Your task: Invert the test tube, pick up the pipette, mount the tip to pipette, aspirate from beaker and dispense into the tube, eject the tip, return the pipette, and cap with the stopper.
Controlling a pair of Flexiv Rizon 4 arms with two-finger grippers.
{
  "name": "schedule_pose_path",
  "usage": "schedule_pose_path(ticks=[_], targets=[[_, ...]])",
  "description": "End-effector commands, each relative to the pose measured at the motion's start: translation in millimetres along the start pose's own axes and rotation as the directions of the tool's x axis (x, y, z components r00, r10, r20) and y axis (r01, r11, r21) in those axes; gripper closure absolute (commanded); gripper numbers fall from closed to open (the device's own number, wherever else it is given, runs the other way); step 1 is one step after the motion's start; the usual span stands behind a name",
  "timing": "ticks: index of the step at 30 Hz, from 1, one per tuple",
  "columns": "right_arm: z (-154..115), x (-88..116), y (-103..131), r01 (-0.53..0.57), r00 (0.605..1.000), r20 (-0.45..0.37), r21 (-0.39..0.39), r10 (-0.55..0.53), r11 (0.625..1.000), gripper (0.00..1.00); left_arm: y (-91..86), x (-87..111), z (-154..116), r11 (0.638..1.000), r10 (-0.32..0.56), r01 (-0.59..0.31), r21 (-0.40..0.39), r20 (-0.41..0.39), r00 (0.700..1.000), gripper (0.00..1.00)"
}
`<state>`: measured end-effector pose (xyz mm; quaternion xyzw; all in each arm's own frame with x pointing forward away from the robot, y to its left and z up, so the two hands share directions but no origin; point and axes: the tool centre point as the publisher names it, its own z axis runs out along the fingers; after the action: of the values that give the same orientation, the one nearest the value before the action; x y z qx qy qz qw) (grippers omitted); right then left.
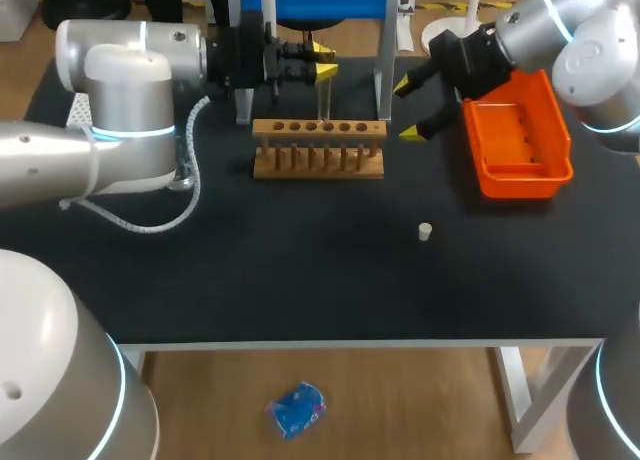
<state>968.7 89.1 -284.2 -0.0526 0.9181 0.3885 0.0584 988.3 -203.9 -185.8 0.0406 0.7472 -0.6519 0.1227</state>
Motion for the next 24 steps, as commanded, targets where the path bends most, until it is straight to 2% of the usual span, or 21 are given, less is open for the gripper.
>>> schedule_pose_path(ticks=[1,16,24], targets=[[9,-3,-2,0.0,1.0,0.021,-0.005,0.0,1.0,0.0,4.6,-5.1,4,1.0,-0.007,0.007,0.001,-0.014,1.0,1.0],[9,-3,-3,-0.013,0.999,0.034,-0.019,0.013,1.0,0.0,18.7,-18.2,7,1.0,-0.028,0.028,-0.005,-0.013,1.0,1.0],[9,-3,-3,-0.013,0.999,0.034,-0.019,0.013,1.0,0.0,26.5,-18.5,6,0.999,-0.05,0.05,-0.007,-0.003,0.999,1.0]])
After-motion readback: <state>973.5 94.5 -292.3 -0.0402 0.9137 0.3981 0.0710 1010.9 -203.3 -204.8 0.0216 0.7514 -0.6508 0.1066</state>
